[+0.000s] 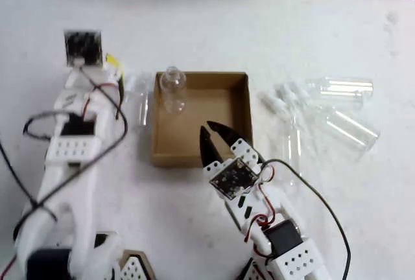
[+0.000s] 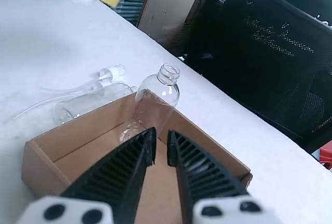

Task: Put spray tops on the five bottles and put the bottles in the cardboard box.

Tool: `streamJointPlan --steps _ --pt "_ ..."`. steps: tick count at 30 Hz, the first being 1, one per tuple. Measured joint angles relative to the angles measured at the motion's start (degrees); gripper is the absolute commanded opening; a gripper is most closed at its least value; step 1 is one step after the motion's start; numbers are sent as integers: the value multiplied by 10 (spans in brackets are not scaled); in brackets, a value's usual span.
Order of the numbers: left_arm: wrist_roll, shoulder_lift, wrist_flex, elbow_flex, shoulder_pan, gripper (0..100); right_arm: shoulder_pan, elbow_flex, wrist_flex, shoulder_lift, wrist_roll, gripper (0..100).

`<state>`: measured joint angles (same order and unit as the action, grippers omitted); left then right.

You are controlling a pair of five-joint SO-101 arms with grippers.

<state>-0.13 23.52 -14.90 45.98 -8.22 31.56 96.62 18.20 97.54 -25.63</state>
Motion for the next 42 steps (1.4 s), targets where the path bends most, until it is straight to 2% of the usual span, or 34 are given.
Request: streamJointPlan --steps 6,11,18,23,29,36,42 --pt "0 -140 -120 -168 2 54 0 0 2 0 0 28" --pt "-1 -224 -203 -309 33 50 0 0 14 0 0 28" --pt "2 -373 -260 -460 55 50 0 0 16 0 0 28" --pt "33 -465 -322 -545 55 50 0 0 16 0 0 28" --pt "40 -531 -385 -610 58 50 0 0 16 0 0 28" --pt "41 -571 -393 -619 58 50 0 0 16 0 0 28" --pt "41 -578 -434 -623 57 50 0 0 16 0 0 28"
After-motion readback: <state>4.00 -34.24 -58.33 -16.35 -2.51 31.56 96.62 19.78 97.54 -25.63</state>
